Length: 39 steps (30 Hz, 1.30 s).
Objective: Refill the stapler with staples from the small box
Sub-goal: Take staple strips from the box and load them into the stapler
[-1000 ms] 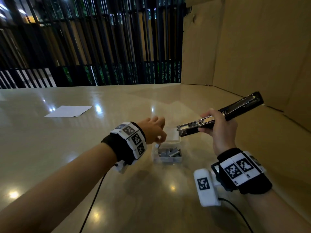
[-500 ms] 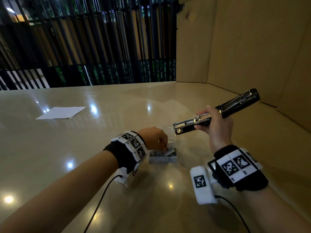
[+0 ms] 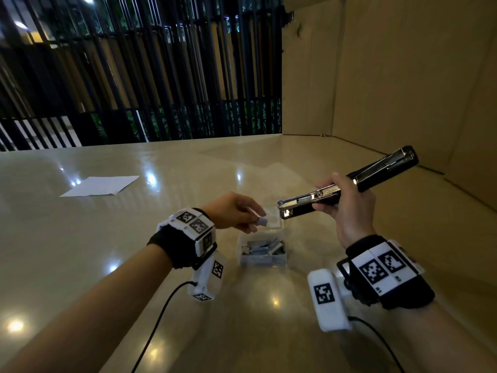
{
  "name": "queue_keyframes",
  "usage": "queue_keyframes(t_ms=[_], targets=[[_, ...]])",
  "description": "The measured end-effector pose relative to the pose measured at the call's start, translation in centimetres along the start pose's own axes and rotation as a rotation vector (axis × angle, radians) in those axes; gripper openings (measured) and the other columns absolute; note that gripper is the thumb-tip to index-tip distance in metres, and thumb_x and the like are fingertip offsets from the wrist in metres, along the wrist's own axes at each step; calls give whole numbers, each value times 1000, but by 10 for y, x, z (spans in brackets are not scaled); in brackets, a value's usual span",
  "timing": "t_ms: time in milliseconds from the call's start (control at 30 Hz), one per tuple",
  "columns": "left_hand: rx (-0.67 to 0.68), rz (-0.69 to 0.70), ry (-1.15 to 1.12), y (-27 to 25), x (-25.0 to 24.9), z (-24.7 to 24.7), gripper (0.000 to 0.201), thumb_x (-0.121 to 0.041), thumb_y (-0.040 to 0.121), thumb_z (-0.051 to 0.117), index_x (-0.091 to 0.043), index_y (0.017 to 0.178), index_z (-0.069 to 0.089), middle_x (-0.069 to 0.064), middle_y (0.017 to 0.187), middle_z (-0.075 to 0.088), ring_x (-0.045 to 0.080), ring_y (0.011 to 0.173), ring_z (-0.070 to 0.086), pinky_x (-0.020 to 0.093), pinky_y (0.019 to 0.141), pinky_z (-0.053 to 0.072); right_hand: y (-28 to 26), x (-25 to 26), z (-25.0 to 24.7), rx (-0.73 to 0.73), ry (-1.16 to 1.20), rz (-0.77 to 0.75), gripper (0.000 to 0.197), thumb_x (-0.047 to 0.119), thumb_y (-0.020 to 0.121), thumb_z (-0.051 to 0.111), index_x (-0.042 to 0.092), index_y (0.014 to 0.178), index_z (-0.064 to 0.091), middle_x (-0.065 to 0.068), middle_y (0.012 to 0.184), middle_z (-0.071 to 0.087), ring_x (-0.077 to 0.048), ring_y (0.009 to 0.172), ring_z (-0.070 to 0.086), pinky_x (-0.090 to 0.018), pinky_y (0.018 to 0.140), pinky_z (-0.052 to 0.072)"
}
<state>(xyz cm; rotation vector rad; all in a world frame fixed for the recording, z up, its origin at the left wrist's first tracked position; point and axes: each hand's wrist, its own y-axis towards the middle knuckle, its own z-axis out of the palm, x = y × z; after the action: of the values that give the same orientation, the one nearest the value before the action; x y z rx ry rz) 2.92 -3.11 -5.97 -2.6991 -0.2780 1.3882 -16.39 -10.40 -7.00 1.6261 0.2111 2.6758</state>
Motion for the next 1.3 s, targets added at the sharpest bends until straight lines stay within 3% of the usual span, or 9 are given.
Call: queue_keyframes(t_ms=[167,433,600,700,833,933,1033,1200,1300], targets=[[-50,-25,-234,-2,5,4,11,-3,86,57,-3,93,65,-7,60,71,2,58,66,12,64,55,-1,0,0,9,19,30,18,11,88,55,1,74,59,-10,76,64,-19,66,62,-21,43,52],[-234,165,-408,-9,-11,13,15,-1,81,60,-13,73,62,2,75,65,10,70,61,15,68,55,-2,-2,0,-34,114,149,16,11,88,54,5,74,55,-12,79,66,-21,72,65,-22,46,53],[-319,251,-445,-10,-24,22,16,4,81,59,-11,75,61,2,79,63,3,65,65,13,63,55,-2,-2,-1,-53,185,191,19,13,89,54,7,71,54,-8,71,66,-19,71,67,-23,47,54],[-351,178,-603,-10,-27,24,11,3,86,53,-5,88,61,7,84,63,7,71,63,11,63,55,-2,-2,0,-62,190,192,20,13,89,54,7,70,54,-5,65,66,-19,71,67,-23,46,54],[-287,-9,-1064,-9,-23,18,30,6,92,37,7,120,48,11,87,59,12,75,60,10,76,48,-3,-2,0,-70,180,197,20,12,89,54,7,70,54,-6,68,64,-19,69,65,-22,46,54],[-225,-134,-1273,-11,-22,12,24,1,94,36,8,112,51,14,87,58,12,55,67,13,59,54,-3,-3,0,-70,170,207,19,12,88,54,7,70,55,-9,73,65,-19,68,64,-22,46,54],[-213,-158,-1305,-12,-21,10,22,-9,94,43,8,89,57,14,83,58,12,50,67,15,52,55,-3,-4,1,-62,165,215,19,11,88,54,7,70,54,-12,77,65,-20,70,65,-22,45,54],[-275,-105,-1209,-13,-21,14,12,-1,90,47,2,82,56,9,84,58,11,78,57,9,74,47,-4,-4,1,-53,162,211,18,11,89,54,7,71,54,-12,79,65,-21,70,64,-22,46,54],[-278,-92,-1072,-13,-19,16,19,-11,94,43,-3,83,58,2,64,67,5,58,63,9,61,52,-4,-5,1,-48,162,211,18,12,89,54,7,71,55,-12,79,65,-20,70,64,-22,46,54]])
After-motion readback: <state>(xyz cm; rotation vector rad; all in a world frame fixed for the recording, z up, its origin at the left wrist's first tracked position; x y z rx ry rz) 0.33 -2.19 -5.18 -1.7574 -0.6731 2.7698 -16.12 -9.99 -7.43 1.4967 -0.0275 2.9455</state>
